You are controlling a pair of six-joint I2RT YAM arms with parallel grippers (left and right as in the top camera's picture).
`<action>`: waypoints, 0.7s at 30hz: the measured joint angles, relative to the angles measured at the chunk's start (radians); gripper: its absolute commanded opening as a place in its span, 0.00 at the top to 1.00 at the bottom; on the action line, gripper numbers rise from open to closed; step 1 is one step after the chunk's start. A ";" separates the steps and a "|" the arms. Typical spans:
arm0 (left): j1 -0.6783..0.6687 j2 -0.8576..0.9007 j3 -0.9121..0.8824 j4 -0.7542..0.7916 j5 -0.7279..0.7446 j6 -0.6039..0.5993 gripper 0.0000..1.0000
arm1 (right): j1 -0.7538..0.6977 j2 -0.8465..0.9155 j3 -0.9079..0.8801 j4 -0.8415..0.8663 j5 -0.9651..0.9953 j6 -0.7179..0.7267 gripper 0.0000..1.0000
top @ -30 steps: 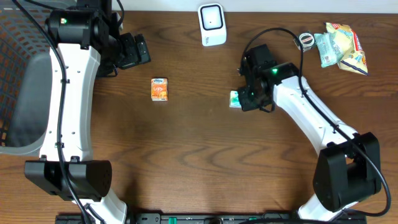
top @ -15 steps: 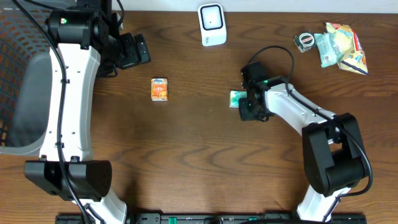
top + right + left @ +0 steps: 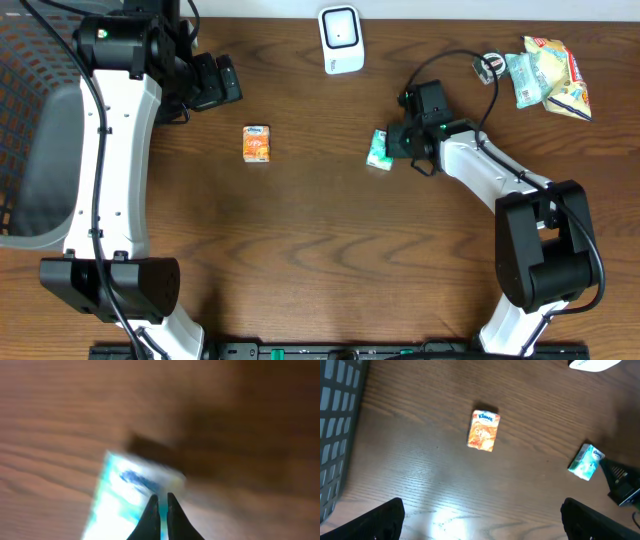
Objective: Scan the item barcode
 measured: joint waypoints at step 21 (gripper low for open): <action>0.000 0.000 0.000 0.000 0.000 0.000 0.02 | -0.098 0.000 0.014 -0.071 -0.145 0.084 0.50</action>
